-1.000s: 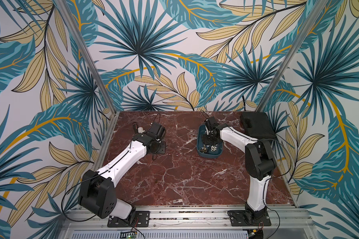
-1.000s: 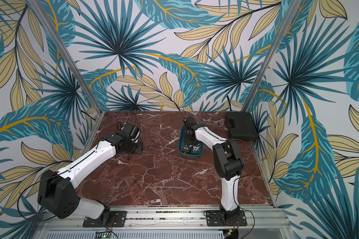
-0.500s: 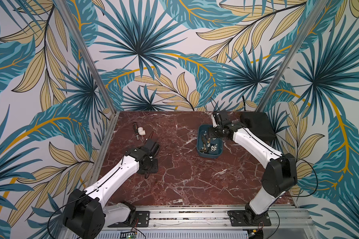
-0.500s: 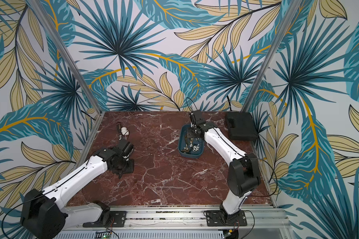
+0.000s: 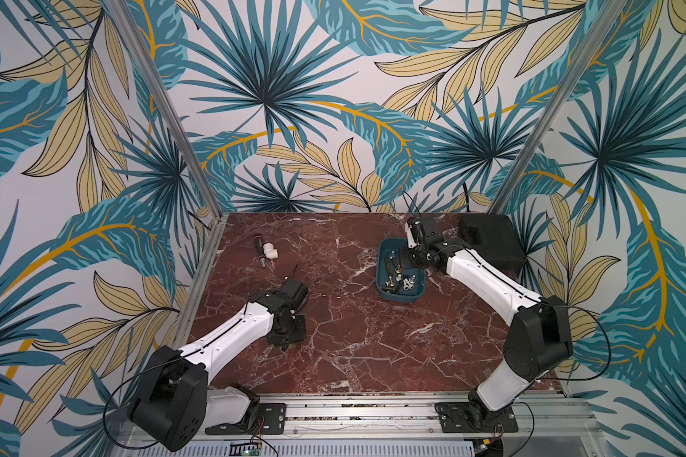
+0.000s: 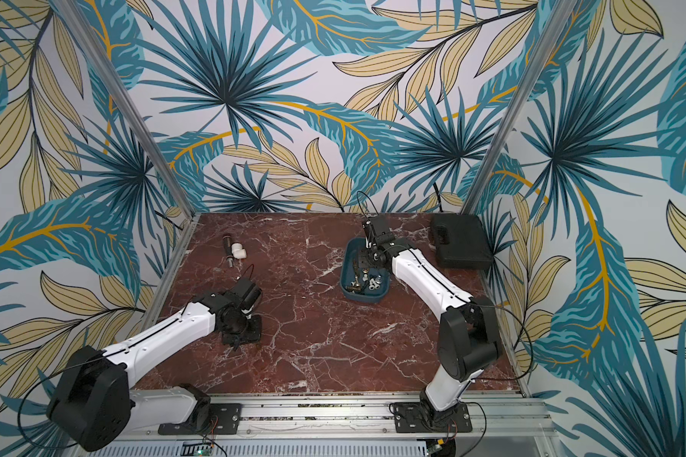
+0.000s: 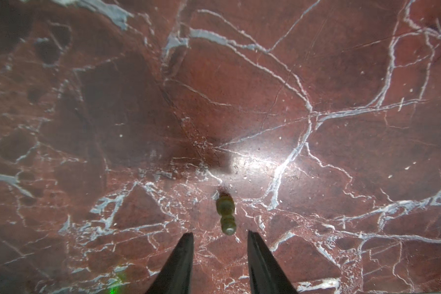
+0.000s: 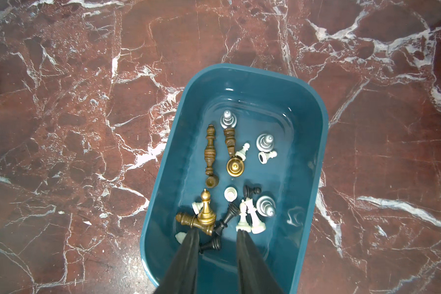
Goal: Put the chess pieces into the storage box
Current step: Pick up the chess piece at the center of the board.
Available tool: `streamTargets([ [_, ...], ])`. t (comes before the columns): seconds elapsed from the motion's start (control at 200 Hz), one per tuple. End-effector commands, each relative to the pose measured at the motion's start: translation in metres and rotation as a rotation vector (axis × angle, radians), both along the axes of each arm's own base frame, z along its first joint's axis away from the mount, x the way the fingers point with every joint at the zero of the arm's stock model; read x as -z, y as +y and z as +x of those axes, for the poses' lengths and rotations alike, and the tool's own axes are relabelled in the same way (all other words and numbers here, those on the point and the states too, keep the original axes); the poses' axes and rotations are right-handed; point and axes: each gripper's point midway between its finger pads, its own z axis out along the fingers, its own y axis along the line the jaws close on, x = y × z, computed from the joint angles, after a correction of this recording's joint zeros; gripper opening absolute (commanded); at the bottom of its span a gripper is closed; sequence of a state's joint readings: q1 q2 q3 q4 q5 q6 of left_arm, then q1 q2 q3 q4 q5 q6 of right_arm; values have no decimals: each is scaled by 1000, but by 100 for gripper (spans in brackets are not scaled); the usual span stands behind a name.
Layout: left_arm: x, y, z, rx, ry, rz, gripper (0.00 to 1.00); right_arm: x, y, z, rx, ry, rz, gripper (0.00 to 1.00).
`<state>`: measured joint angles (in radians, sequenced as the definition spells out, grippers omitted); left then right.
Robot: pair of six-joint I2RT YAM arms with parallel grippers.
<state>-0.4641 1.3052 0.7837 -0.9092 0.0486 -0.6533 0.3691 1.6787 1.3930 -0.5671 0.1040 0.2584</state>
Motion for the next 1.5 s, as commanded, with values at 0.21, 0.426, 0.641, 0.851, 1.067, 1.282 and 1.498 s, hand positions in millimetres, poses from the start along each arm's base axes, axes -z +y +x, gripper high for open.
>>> streamTargets([
  [0.21, 19, -4, -2, 15, 22, 6, 35, -13, -3, -5, 13, -33, 1, 31],
  [0.426, 25, -3, -5, 16, 36, 14, 29, -11, -3, -5, 9, -27, 3, 31],
  [0.641, 23, -6, -2, 24, 32, 8, 21, -10, -3, -5, 8, -27, -1, 31],
  [0.851, 13, -9, 2, 44, 21, 3, 9, -10, -5, -7, 10, -28, -6, 31],
  [1.067, -16, -11, 17, 64, -34, 22, 5, -19, -5, -10, 10, -47, 5, 31],
  [1.282, -85, -60, 91, 159, -262, -39, 5, -34, -9, -16, 21, -89, 22, 31],
  [1.498, -127, -156, 173, 342, -463, -146, 5, -41, -20, -25, 49, -114, 7, 31],
])
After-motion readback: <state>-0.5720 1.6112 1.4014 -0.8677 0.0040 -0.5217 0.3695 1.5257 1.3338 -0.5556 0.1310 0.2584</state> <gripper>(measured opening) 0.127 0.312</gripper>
